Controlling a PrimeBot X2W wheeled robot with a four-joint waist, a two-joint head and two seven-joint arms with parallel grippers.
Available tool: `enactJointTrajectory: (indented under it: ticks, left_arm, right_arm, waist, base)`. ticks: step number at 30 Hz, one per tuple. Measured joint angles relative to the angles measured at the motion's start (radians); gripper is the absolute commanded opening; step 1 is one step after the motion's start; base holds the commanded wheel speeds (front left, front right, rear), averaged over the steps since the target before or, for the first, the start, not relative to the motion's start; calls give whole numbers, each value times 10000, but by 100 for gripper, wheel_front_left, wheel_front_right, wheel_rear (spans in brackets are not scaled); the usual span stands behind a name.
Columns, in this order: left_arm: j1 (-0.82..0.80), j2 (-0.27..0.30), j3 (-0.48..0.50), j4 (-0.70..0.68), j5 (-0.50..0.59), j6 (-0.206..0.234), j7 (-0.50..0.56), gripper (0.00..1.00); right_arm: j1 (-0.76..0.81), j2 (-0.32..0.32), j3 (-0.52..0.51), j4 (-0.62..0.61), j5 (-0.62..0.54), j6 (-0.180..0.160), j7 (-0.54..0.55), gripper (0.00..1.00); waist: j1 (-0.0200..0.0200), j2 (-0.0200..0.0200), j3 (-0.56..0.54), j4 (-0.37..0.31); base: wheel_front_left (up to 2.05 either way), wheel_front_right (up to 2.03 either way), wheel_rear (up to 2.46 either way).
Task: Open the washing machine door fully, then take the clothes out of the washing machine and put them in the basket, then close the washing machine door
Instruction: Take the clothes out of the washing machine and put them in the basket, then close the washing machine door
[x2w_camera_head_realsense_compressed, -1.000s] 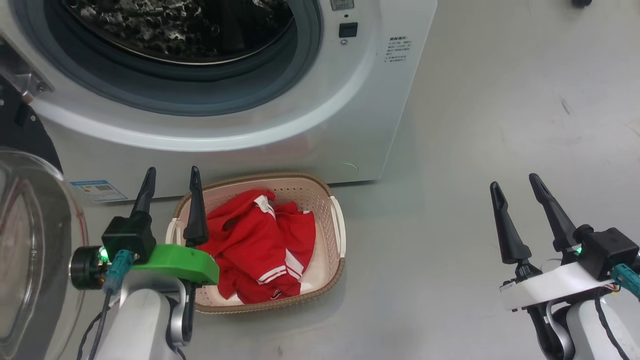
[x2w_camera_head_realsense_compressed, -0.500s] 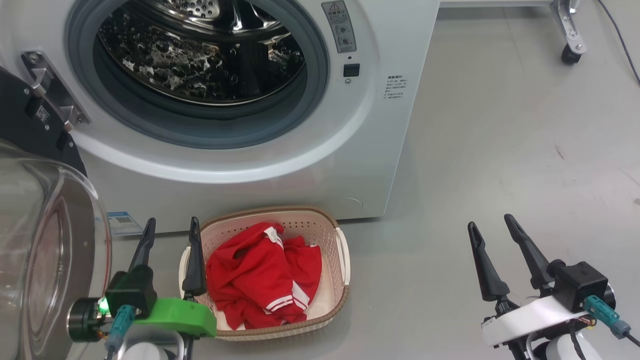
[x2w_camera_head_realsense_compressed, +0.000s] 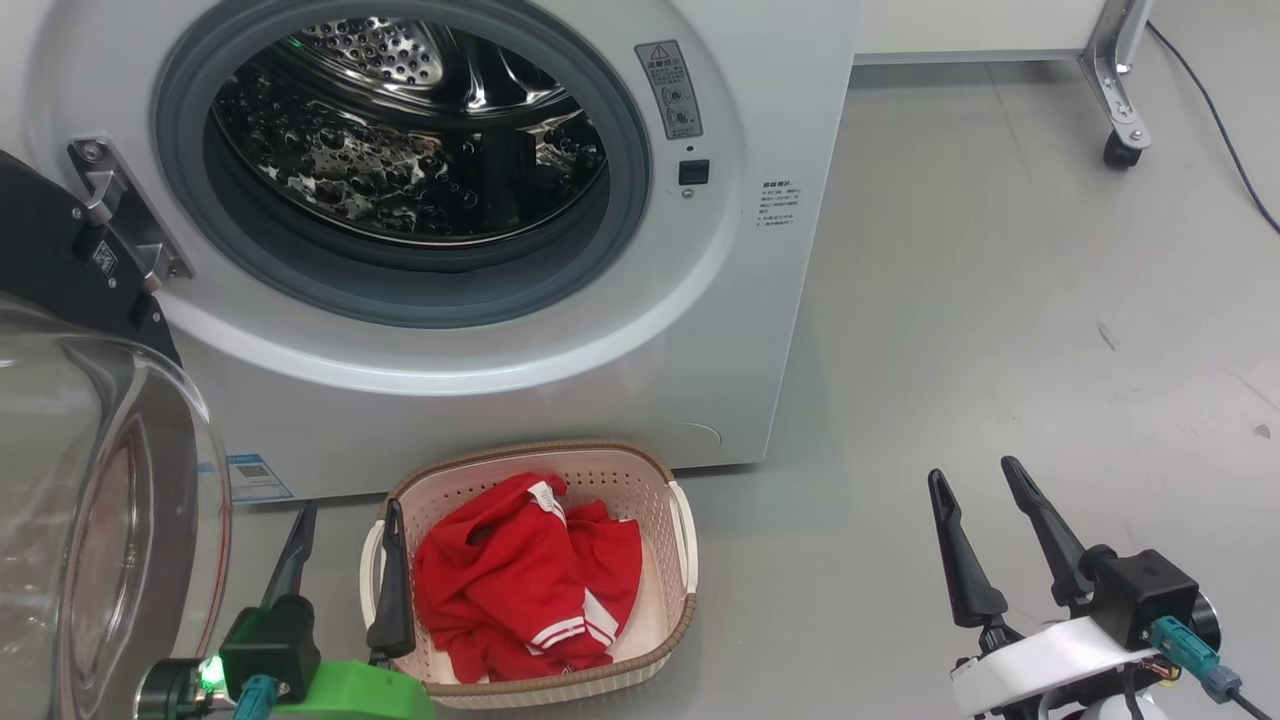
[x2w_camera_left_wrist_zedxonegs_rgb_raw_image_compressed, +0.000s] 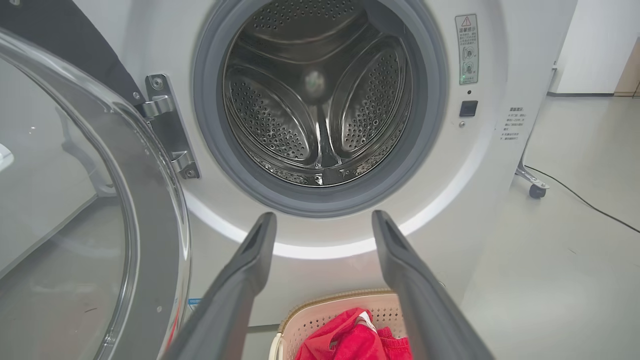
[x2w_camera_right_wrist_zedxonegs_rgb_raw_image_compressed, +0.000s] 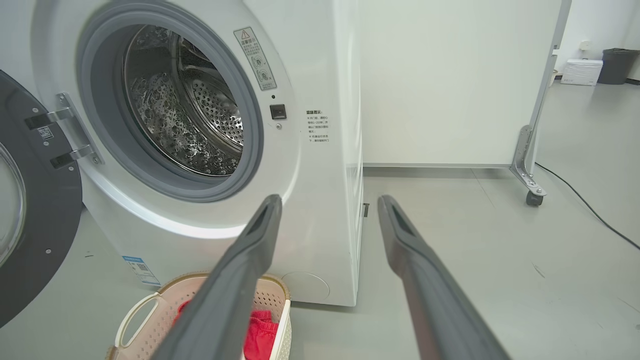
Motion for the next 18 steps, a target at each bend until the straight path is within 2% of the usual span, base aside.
enactJointTrajectory:
  ticks: [18]
  left_arm:
    - [421,6,25,-464,130,0,19,100]
  right_arm:
    - [139,40,-10,-79,-71,-77,0,100]
  waist:
    - [0,0,-94,-16]
  base:
    - [0,0,0]
